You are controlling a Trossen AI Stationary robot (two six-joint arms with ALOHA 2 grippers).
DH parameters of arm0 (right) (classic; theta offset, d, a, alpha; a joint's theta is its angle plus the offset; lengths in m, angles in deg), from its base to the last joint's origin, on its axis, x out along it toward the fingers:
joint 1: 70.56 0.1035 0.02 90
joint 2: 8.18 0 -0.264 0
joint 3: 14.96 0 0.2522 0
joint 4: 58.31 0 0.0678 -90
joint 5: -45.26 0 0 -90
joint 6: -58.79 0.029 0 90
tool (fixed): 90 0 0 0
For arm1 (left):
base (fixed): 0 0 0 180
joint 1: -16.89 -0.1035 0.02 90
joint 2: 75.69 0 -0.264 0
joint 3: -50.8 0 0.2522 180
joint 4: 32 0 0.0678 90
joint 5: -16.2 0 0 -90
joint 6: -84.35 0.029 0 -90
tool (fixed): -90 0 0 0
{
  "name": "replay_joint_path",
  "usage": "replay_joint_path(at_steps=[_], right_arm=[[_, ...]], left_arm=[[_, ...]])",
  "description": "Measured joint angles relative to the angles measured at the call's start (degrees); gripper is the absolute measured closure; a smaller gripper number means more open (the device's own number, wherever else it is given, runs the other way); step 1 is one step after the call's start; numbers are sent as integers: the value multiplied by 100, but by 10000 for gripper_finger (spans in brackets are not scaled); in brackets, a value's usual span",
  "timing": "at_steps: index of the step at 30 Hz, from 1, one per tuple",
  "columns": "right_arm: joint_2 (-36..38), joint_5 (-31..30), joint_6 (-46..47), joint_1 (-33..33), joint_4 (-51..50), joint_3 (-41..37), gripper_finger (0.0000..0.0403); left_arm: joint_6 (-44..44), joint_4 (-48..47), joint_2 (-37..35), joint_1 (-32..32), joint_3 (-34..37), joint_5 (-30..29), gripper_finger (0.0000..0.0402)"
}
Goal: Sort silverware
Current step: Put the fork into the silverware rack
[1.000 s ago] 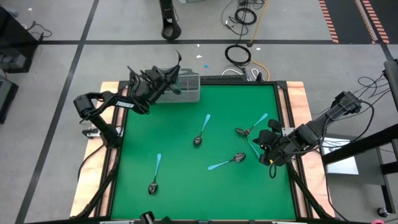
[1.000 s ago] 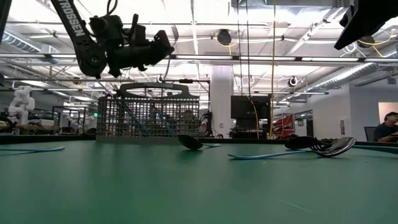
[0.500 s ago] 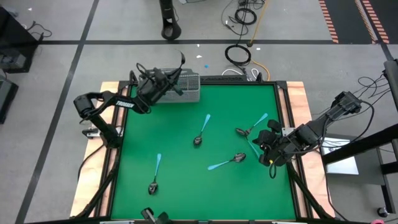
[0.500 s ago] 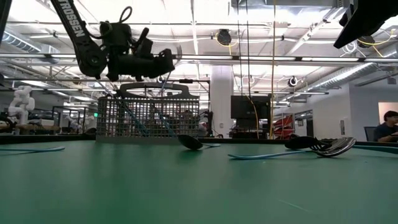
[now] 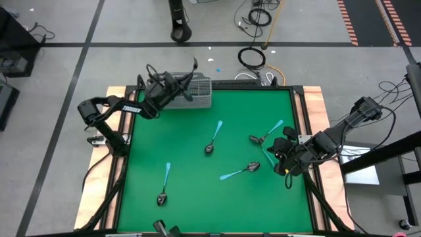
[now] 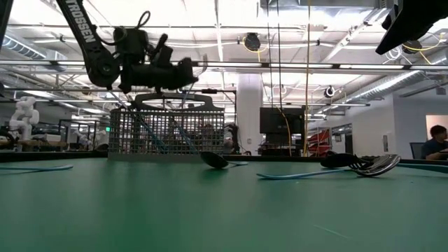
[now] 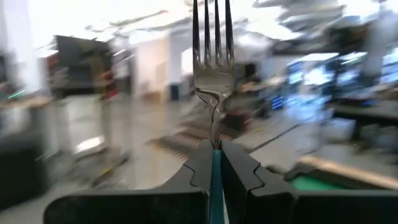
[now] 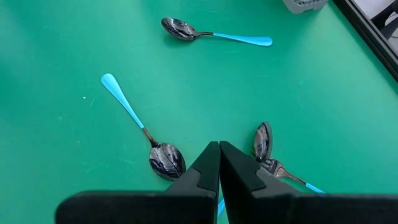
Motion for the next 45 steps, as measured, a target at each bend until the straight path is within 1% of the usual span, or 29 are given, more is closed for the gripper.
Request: replay_joint_path(at_steps=[2, 4, 6, 8, 10, 12, 15, 17, 20, 22, 24, 26, 29, 31, 35, 39, 42, 45], right_arm=[[0, 0, 4, 0, 1, 0, 403], [-2, -20, 5, 0, 98, 0, 403], [-30, -265, -6, 0, 451, -14, 403], [-73, -640, -246, 0, 1090, -114, 403], [-141, -899, -710, -1, 1911, -251, 403], [-256, -1030, -1259, -7, 2761, -377, 403], [-456, -1062, -2150, -4, 3930, -525, 402], [-617, -1050, -2798, -4, 4667, -556, 396], [-920, -965, -3858, -17, 5682, -560, 371], [-1098, -656, -4318, -87, 6356, -562, 346], [-1228, -134, -4473, -227, 6925, -562, 317], [-1321, 432, -4712, -382, 7246, -562, 285], [-1377, 997, -4870, -564, 7450, -562, 239], [-1411, 1211, -5008, -643, 7674, -562, 214], [-1621, 1622, -5510, -719, 8478, -560, 180], [-1839, 2133, -5777, -870, 9198, -560, 167], [-1979, 2356, -5818, -1040, 9376, -560, 166], [-2105, 2819, -5670, -1260, 9575, -560, 166]], left_arm=[[-83, 352, 0, 99, 0, 509, 386], [-322, 742, 0, 238, 0, 1209, 386], [-642, 1043, -4, 450, 0, 2084, 386], [-996, 1177, -4, 762, 0, 2830, 386], [-1194, 1197, -4, 1194, 0, 3217, 386], [-1177, 1121, -4, 1725, 0, 3386, 386], [-853, 1065, -4, 2553, 0, 3415, 386], [-734, 1044, -4, 3047, -1, 3150, 386], [-737, 765, -4, 3656, -71, 2677, 386], [-738, 410, -4, 3969, -163, 2511, 386], [-745, 142, -2, 4229, -262, 2479, 386], [-729, 87, -2, 4459, -359, 2473, 386], [-697, 98, -2, 4724, -431, 2468, 386], [-693, 98, -2, 4850, -465, 2434, 386], [-664, 8, -2, 5023, -479, 2148, 386], [-546, 15, -2, 5102, -479, 1982, 386], [-549, -25, -2, 5106, -479, 1907, 386], [-583, -124, -2, 5115, -479, 1890, 386]])
